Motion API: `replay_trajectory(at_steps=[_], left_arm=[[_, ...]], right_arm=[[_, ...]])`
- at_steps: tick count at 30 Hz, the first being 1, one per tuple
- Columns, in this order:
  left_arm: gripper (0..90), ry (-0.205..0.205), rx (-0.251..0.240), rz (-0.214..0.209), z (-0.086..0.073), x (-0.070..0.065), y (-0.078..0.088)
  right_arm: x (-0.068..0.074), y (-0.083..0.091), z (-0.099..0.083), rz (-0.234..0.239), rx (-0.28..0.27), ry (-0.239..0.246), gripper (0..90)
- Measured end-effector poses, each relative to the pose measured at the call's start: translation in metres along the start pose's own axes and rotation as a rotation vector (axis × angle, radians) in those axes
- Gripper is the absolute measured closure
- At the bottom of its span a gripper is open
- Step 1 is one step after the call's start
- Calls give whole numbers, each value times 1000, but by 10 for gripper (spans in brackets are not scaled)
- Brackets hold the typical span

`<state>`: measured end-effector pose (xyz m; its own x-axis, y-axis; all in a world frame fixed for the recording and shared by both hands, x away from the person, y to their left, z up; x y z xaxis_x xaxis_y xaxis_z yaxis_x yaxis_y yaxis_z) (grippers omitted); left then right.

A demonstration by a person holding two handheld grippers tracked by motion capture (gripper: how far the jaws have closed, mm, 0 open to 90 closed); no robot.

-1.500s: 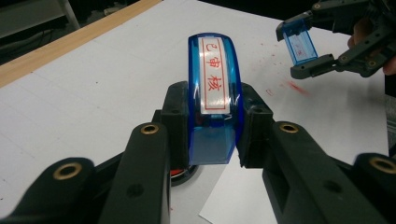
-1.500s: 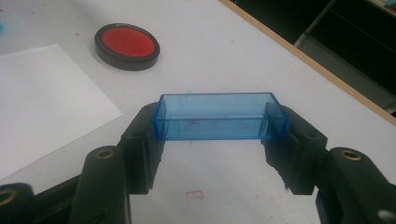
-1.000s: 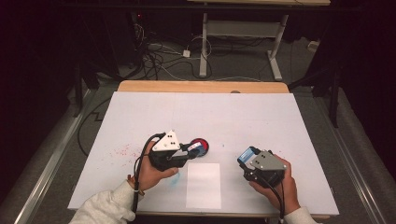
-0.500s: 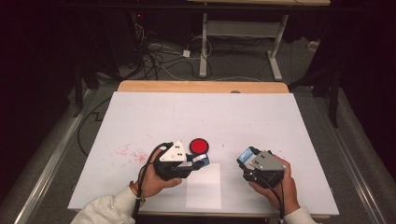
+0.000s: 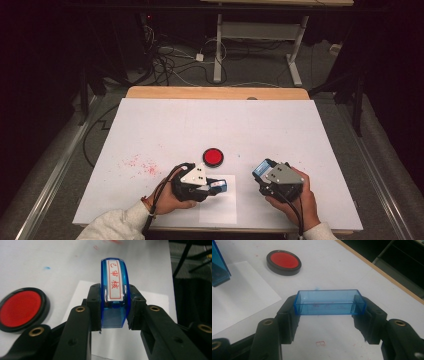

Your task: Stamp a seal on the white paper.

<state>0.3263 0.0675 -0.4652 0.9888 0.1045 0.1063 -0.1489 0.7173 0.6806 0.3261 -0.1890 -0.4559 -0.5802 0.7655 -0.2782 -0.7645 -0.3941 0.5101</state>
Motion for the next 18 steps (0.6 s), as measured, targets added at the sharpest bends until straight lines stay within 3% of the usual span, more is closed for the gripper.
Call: replay_trajectory(at_steps=[9, 18], left_arm=[[679, -41, 40, -43, -8, 0, -13], [680, -36, 42, -66, -14, 2, -18]], right_arm=[[1, 1, -1, 3, 5, 1, 409], [1, 2, -2, 2, 6, 1, 409]])
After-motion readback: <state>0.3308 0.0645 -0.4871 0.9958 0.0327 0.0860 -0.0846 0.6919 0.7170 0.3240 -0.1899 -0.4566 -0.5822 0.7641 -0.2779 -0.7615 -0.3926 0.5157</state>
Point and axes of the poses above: each handheld gripper's, and its own axes: y roughly backward along the jaws, z roughly out of its top, x roughly to its left, the point moved 3 cm from there along -y, roughly forward along the jaws, and after that the axes turned 6 degrees about -y, right-handed, at the moved point
